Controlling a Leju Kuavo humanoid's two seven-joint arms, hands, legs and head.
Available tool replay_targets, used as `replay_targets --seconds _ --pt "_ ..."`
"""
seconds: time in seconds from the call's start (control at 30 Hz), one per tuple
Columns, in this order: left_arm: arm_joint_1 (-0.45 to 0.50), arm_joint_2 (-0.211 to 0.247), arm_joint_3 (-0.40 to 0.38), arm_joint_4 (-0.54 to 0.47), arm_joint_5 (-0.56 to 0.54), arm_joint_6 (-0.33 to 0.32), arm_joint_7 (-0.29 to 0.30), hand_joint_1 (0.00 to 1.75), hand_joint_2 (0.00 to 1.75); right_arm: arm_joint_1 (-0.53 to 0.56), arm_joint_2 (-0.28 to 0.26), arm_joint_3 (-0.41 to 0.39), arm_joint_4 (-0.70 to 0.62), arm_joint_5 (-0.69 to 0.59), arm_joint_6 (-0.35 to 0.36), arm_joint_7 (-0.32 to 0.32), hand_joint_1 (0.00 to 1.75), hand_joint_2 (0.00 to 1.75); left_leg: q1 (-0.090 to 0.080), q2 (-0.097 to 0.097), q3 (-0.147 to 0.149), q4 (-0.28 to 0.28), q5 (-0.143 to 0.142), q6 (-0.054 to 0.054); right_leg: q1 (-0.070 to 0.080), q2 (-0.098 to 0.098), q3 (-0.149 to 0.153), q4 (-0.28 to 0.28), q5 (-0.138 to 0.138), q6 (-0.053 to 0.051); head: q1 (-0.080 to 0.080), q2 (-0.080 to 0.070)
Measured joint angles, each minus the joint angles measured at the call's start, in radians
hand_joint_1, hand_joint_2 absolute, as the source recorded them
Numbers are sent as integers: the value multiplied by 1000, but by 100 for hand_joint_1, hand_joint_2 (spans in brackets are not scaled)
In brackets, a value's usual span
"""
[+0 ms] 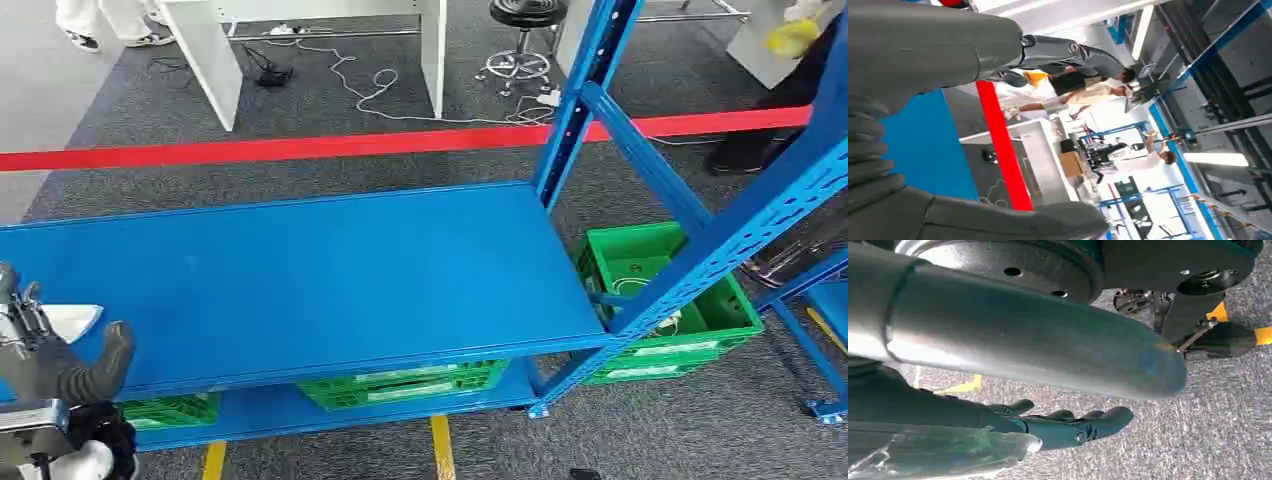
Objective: Take the parts from the cabinet and place them on the table.
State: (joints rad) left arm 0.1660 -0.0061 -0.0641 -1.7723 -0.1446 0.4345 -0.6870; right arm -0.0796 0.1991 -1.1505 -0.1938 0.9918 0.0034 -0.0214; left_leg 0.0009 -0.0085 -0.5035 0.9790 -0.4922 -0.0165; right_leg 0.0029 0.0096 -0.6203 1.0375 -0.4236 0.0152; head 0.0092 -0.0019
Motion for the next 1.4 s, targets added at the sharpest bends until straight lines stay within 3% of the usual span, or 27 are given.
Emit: replay_targets --seconds 0.17,0.27,0.5,0.63,0.83,0.93,1.1,1.37,1.4 --pt "3 3 9 15 -21 -7 27 0 175 0 0 0 0 -2 0 2 0 0 0 0 0 0 0 0 0 0 1 -1 0 0 0 0" --pt "10 29 20 39 -81 -47 147 0 175 0 0 -3 0 -11 0 5 0 0 0 0 0 0 0 0 -1 0 1 -1 0 0 0 0" --pt "28 177 87 146 -349 -100 435 0 175 3 0 -10 0 -18 3 11 0 0 1 0 0 0 0 0 1 0 0 -1 0 0 0 0" --pt "24 250 117 206 -498 -185 596 0 175 3 0 -14 0 -17 9 13 0 0 1 0 0 0 1 -1 1 1 0 -1 0 0 0 0" --pt "-27 329 140 299 -639 -275 749 0 175 2 1 -14 0 -9 21 21 0 0 1 0 2 0 1 -1 1 -1 2 -1 0 0 0 0" --pt "-55 344 140 332 -711 -226 756 0 175 2 2 -15 0 -8 22 23 0 0 1 0 3 0 1 -1 1 0 4 -1 0 0 0 0" --pt "-73 337 127 348 -852 23 675 0 175 2 8 -16 0 -6 16 23 0 0 1 0 5 0 1 -1 1 -1 3 -1 0 0 0 0" --pt "-102 325 109 359 -807 -8 675 0 175 1 15 -17 1 -4 16 23 0 0 1 0 5 0 1 -1 1 0 3 -1 0 0 0 0" --pt "-106 325 109 363 -796 -31 684 14 175 1 15 -17 0 -4 16 24 0 0 1 0 4 0 1 -1 1 0 3 -1 0 0 0 0"
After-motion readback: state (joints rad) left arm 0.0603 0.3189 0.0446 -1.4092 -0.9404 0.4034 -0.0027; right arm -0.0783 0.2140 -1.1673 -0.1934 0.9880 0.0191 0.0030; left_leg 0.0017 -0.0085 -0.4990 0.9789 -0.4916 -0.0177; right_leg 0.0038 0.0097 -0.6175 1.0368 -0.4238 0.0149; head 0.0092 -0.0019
